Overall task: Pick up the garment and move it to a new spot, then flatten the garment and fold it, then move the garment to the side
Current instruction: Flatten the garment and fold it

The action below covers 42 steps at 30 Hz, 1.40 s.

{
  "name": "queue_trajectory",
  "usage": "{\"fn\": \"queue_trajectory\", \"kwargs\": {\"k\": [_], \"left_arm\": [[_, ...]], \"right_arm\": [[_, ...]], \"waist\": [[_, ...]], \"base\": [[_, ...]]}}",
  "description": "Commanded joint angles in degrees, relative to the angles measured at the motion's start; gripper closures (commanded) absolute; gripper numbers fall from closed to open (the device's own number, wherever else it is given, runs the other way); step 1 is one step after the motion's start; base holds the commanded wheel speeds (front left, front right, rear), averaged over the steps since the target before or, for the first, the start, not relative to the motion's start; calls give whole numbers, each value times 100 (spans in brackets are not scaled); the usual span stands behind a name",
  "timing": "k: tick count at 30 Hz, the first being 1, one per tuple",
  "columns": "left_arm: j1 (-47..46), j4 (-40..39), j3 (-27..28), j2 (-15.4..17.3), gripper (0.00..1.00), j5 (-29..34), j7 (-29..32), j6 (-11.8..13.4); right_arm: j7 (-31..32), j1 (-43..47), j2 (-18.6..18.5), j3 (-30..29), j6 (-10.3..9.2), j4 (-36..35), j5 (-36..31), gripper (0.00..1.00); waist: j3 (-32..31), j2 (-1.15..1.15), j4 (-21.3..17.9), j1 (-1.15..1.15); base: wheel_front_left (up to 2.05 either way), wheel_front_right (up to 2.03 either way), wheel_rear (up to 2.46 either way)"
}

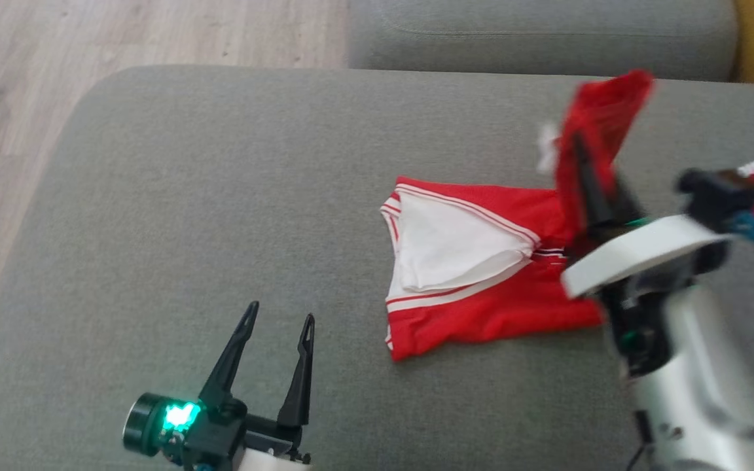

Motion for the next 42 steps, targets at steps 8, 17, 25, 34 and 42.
{"fn": "queue_trajectory", "kwargs": {"k": [8, 17, 25, 34, 42], "left_arm": [[-222, -49, 319, -153, 0, 128, -37, -146], [-166, -25, 426, -260, 0, 223, -37, -276], [36, 44, 536, -288, 0, 280, -37, -283], [383, 164, 831, -416, 0, 96, -37, -155], [752, 427, 998, -493, 0, -7, -37, -74]], "right_arm": [[-209, 19, 97, 1615, -4, 627, 639, 100], [-1377, -188, 99, 2656, -4, 1281, 1176, 0], [-1946, -229, 99, 2047, -4, 1571, 1082, 0], [-1954, 992, 99, 117, -4, 730, -832, 0], [-1954, 2361, 46, -254, -4, 14, -1311, 0]], "waist": [[48, 0, 331, 0], [-18, 0, 373, 0], [-448, 0, 231, 0], [-1009, 0, 14, 0], [-1469, 0, -206, 0]], "base": [[0, 0, 0], [0, 0, 0], [0, 0, 0], [0, 0, 0], [0, 0, 0]]}}
